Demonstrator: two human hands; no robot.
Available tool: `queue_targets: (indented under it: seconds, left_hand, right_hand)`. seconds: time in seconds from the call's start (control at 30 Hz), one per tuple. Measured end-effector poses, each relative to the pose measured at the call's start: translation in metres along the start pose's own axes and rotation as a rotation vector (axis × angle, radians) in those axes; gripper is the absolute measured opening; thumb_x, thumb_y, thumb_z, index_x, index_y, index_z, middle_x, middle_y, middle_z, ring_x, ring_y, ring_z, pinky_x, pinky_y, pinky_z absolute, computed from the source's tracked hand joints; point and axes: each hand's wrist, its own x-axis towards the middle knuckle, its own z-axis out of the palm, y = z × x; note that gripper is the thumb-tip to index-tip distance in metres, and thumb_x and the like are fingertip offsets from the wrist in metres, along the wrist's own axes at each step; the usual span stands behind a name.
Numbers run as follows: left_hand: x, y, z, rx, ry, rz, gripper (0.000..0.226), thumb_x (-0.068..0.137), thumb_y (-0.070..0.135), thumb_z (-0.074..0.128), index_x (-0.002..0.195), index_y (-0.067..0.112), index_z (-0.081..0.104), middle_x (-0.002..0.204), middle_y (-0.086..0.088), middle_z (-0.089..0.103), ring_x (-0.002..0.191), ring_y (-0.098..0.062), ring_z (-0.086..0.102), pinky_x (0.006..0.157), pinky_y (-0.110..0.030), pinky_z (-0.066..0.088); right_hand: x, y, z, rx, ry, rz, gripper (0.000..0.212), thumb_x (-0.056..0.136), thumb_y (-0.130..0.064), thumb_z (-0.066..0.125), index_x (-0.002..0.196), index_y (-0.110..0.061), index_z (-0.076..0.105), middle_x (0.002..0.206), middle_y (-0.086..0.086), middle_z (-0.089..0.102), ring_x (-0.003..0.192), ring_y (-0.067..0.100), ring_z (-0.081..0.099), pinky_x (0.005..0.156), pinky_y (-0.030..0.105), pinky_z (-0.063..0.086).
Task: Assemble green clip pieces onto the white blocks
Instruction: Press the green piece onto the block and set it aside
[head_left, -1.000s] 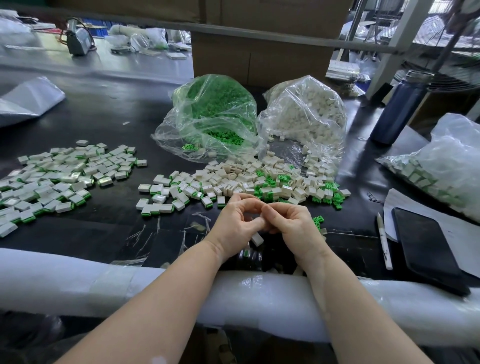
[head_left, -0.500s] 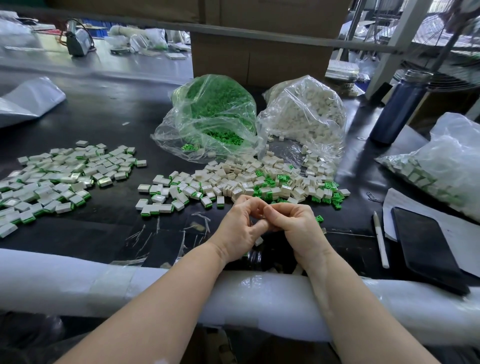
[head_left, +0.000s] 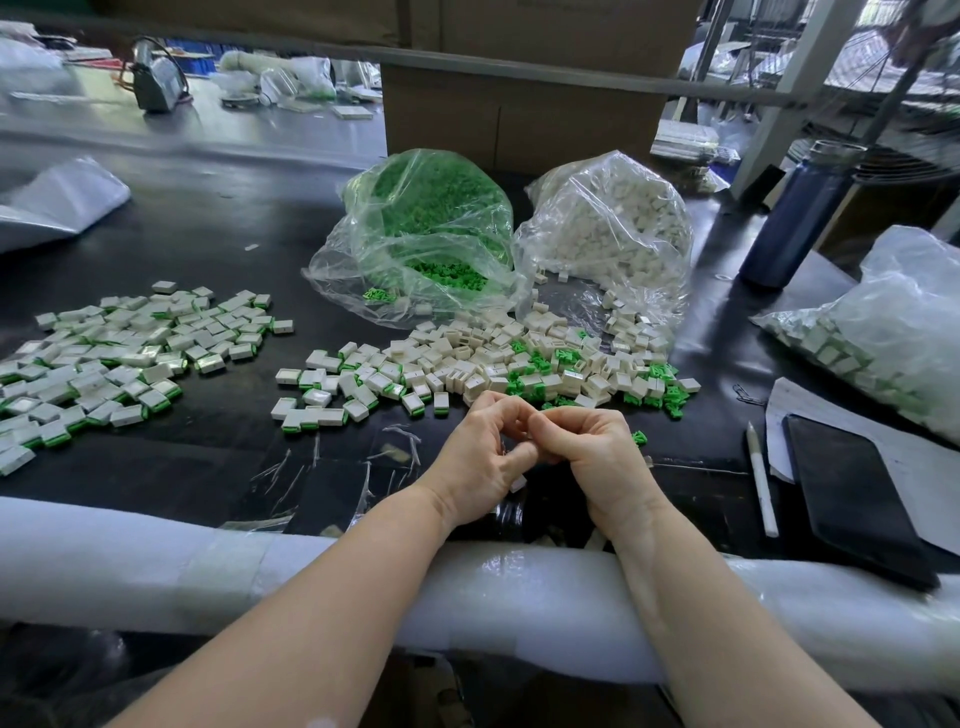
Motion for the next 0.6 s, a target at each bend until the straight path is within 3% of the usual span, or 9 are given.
queue_targets:
  seconds: [0.3,0.47,0.53,0.6]
  left_hand:
    - [0.0001,-0.002,-0.0007,0.011,-0.005,0.013,0.016,0.084,-0.003,0.058,0.09,0.013,0.059,0.101,-0.004,0.046,0.088,-0.012,0.051,0.087,-0.019,0.045]
    - [0.0016,-0.0032,-0.0005,-0.08,0.02,-0.016,0.014,0.088,0.003,0.058,0.088,0.017,0.058,0.11,-0.015,0.049,0.098,-0.03,0.058,0.091,-0.035,0.05]
    - [0.0019,-0.0034,-0.0002,-0.133,0.06,-0.024,0.006,0.088,0.009,0.061,0.09,0.015,0.059,0.112,-0.016,0.05,0.097,-0.03,0.06,0.088,-0.032,0.053]
    - [0.0026,-0.0052,-0.0006,-0.15,0.105,-0.036,0.005,0.087,0.011,0.062,0.092,0.013,0.061,0.111,-0.016,0.052,0.096,-0.027,0.061,0.086,-0.03,0.054]
  right_hand:
    - [-0.0001,-0.0006,0.0002,0.001,0.005,0.001,0.015,0.082,-0.008,0.065,0.071,-0.008,0.075,0.065,0.015,0.068,0.059,0.024,0.065,0.059,0.03,0.055]
    - [0.0005,0.0012,0.0027,-0.032,0.031,-0.031,0.019,0.076,-0.027,0.068,0.073,-0.01,0.076,0.066,0.015,0.066,0.061,0.024,0.06,0.059,0.031,0.053]
    - [0.0008,0.002,0.0046,-0.054,0.051,-0.055,0.025,0.077,-0.034,0.065,0.074,-0.012,0.075,0.066,0.011,0.068,0.062,0.02,0.062,0.058,0.026,0.054]
    - [0.0017,0.0033,0.0049,-0.042,0.073,-0.079,0.021,0.082,-0.03,0.062,0.075,-0.013,0.072,0.068,0.009,0.07,0.064,0.018,0.067,0.057,0.024,0.054]
